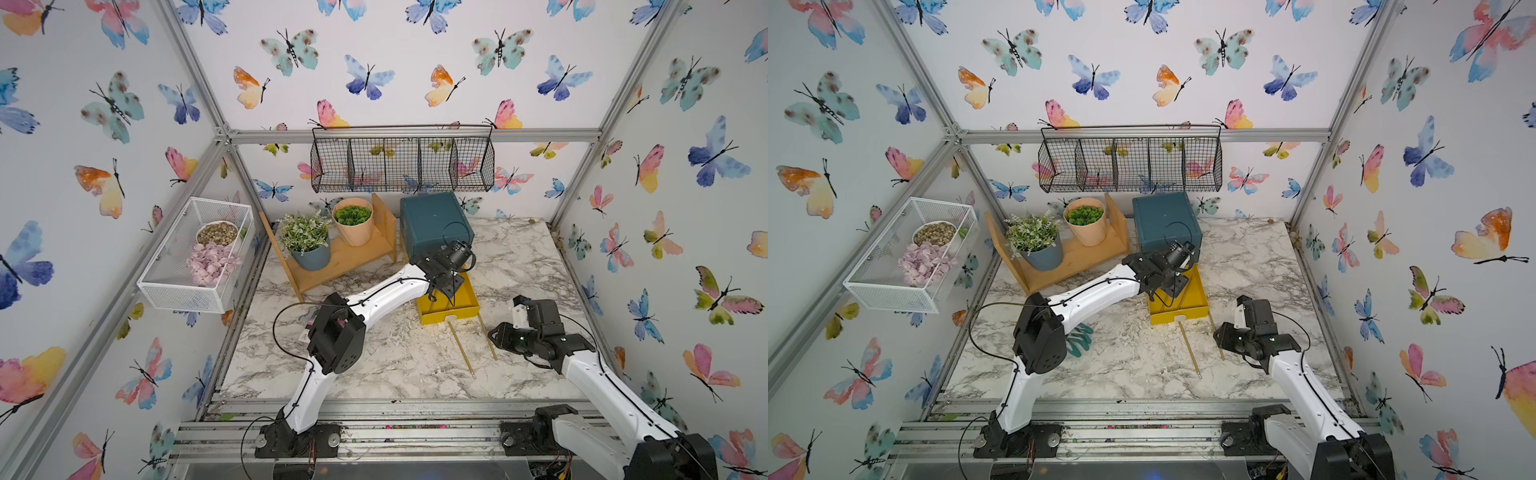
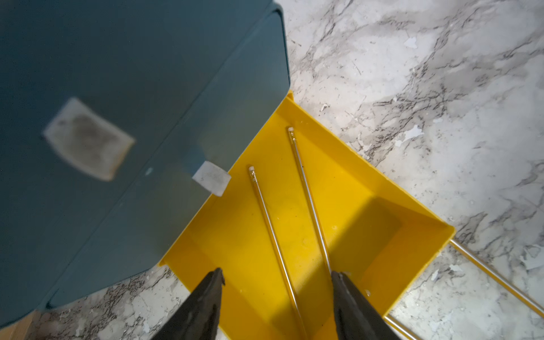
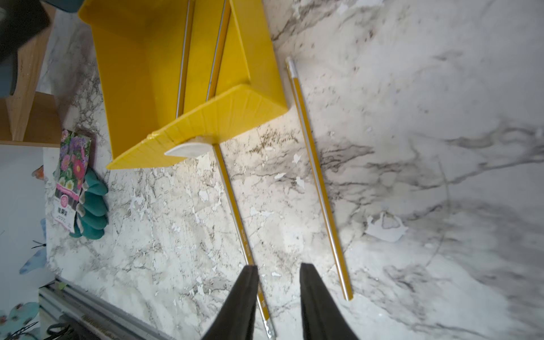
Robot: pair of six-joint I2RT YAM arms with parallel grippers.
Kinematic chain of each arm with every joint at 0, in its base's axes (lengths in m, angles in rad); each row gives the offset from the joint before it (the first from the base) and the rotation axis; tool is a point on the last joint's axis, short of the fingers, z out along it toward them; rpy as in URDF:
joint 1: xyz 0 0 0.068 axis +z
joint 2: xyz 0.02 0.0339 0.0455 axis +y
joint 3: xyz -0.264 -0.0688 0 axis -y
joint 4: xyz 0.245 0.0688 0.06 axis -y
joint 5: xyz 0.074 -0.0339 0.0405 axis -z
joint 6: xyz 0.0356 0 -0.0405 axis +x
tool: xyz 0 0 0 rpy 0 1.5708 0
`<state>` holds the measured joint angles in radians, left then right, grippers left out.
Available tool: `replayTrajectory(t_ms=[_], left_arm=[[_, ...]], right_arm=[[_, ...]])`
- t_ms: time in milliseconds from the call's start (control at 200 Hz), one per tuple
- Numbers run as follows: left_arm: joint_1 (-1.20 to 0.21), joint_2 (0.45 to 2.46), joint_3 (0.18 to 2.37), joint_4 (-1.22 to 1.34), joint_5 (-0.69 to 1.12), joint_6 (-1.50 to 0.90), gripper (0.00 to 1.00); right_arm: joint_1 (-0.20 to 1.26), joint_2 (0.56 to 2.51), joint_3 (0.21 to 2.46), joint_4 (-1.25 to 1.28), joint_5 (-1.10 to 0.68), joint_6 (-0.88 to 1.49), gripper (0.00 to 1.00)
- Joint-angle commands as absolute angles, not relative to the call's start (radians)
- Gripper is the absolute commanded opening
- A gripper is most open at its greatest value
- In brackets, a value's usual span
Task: Please place the pencils in the drawer according to their color
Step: Place the pencil in the drawer, then adjust the pencil at the center of the board.
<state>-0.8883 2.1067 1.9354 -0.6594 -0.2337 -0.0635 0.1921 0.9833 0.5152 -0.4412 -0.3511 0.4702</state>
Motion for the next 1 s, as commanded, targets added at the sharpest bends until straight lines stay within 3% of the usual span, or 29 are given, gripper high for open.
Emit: replayTrajectory(t_ms=[0, 200, 370, 440, 541, 711, 911, 996], left_arm=[[-0.887, 1.909, 1.823, -0.573, -0.219, -0.197, 0.69], [-0.888, 1.708, 1.507, -0.415, -0.195, -0.376, 0.76], [-0.897, 1.629, 1.328, -0.428, -0.175, -0.498, 0.8], [-0.903, 1.604, 1.275, -0.447, -0.202, -0.538, 0.88], [-0.904, 1.558, 1.194, -0.436, -0.228, -0.592, 0.88], [-0.91, 1.503, 1.08, -0.394, -0.15, -0.618, 0.78], [-0.921, 1.504, 1.034, -0.408, -0.105, -0.606, 0.74], [-0.92, 1.505, 1.029, -0.413, -0.104, -0.599, 0.66]], right_arm=[[0.217, 0.971, 0.502, -0.48, -0.415, 0.507, 0.27], [0.265, 1.001, 0.474, -0.509, -0.375, 0.532, 0.1], [0.353, 1.046, 0.473, -0.547, -0.283, 0.576, 0.09], [0.388, 1.078, 0.465, -0.547, -0.269, 0.589, 0.09], [0.446, 1.123, 0.46, -0.548, -0.236, 0.62, 0.08], [0.488, 1.149, 0.458, -0.551, -0.21, 0.642, 0.07], [0.544, 1.211, 0.464, -0.5, -0.234, 0.648, 0.05], [0.584, 1.23, 0.477, -0.486, -0.24, 0.655, 0.05]])
